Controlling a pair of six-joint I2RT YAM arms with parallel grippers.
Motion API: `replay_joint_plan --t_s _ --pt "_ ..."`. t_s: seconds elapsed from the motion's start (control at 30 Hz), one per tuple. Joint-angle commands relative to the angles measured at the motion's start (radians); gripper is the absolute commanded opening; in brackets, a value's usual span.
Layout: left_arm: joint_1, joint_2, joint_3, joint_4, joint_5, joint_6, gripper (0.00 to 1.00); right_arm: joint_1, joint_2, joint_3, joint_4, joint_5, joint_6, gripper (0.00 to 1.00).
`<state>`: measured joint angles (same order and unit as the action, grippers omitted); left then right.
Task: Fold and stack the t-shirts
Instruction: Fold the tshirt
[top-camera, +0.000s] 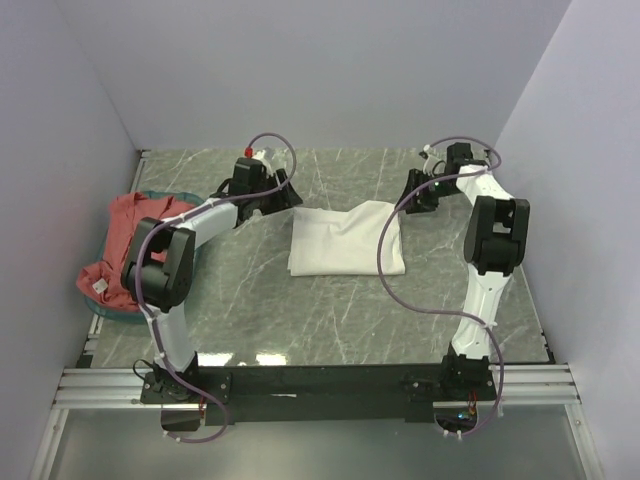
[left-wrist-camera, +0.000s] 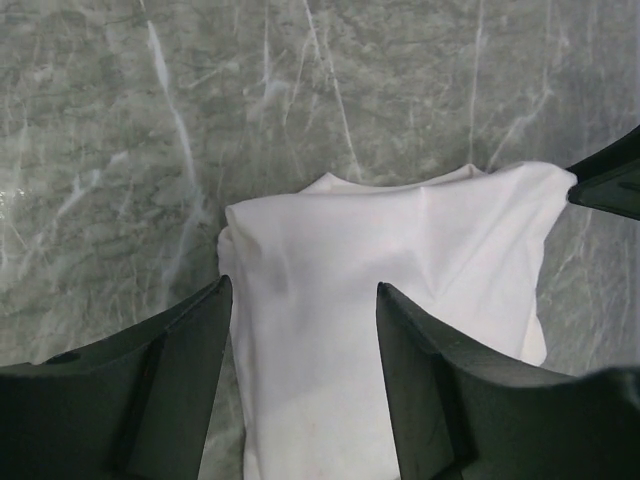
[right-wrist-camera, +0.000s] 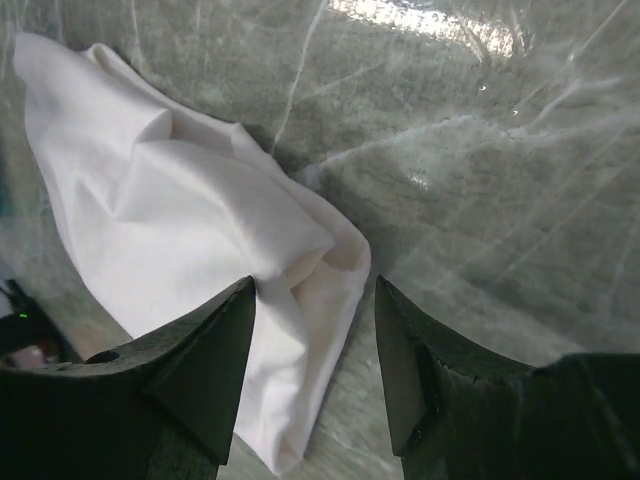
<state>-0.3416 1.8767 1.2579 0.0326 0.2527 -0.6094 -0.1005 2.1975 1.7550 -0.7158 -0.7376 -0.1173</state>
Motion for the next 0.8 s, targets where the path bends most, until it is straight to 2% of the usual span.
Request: replay_joint_plan --t_s 0.0,0.23,0.5,0.7,0.77 --pt "0.01 0.033 0.07 -0.029 0.014 0.04 0.65 0.008 0.024 0.081 -0.001 -0.092 0.09 0.58" --pt "0.015 0.108 0.118 -0.03 0.066 0.03 0.64 0.021 0.064 0.092 0.021 -0.172 0.157 0.55" --pt "0.015 0.182 0.176 -0.066 0.071 0.028 0.62 0.027 0.082 0.11 0.013 -0.175 0.173 0.4" --pt "0.015 0.213 0.205 -0.088 0.098 0.033 0.57 0.027 0.088 0.115 0.018 -0.171 0.179 0.31" --pt "0.016 0.232 0.222 -0.094 0.114 0.036 0.52 0.027 0.09 0.115 0.018 -0.169 0.179 0.28"
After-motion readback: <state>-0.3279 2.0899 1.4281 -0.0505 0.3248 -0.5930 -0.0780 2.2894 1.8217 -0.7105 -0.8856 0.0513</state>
